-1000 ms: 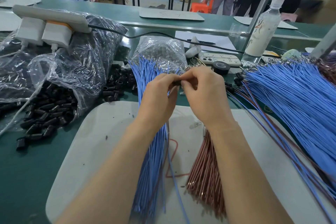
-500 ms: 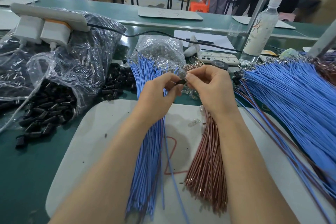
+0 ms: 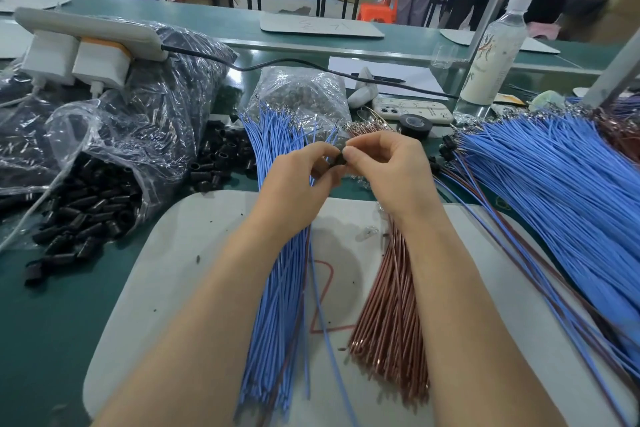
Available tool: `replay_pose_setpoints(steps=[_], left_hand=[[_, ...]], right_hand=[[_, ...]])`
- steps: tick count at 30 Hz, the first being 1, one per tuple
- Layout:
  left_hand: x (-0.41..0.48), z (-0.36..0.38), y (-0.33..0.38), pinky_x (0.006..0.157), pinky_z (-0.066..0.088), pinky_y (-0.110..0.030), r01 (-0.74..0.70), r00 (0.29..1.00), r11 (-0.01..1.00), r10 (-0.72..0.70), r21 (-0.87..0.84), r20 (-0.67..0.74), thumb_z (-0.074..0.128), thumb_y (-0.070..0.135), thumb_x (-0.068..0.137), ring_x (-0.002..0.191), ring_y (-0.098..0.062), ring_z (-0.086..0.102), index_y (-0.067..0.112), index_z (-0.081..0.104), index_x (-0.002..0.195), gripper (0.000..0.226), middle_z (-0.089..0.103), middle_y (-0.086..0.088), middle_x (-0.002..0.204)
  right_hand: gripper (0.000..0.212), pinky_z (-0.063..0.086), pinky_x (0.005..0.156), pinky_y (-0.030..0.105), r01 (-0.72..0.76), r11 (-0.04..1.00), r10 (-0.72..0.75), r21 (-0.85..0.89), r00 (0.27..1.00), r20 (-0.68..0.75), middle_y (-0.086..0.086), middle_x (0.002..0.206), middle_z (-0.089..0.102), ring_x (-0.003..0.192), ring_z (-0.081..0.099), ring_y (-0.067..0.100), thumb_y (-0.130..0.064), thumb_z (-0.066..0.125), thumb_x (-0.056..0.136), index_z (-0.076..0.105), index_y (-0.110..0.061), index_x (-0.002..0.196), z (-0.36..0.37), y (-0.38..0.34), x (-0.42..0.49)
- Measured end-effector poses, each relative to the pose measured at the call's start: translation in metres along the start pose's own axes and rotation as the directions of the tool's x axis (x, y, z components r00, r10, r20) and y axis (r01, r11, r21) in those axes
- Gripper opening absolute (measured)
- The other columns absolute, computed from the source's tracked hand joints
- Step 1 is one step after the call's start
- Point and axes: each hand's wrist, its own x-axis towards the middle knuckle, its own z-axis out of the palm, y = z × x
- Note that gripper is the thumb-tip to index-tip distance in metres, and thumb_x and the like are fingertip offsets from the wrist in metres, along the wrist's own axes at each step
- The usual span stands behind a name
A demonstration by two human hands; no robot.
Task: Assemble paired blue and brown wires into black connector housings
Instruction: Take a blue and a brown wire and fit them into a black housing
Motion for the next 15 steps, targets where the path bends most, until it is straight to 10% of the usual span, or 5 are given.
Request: replay_pose_setpoints(steps=[15], left_hand=[[0.0004, 0.0043, -0.0022, 0.058, 0.041, -0.021, -0.015, 1.000, 1.000, 0.016, 0.025, -0.025, 0.059, 0.022, 0.092, 0.054, -0.006, 0.045, 0.025, 0.064, 0.104, 0.013, 0.067, 0.003, 0.080]], right_hand=[[0.016, 0.052, 0.060, 0.024, 0.001, 0.999, 0.000, -0.043, 1.000, 0.026, -0.007, 0.062, 0.067, 0.055, 0.061, 0.003, -0.018, 0.066, 0.089, 0.066, -0.027, 0.076, -0.0031, 0.0038, 0.0000]])
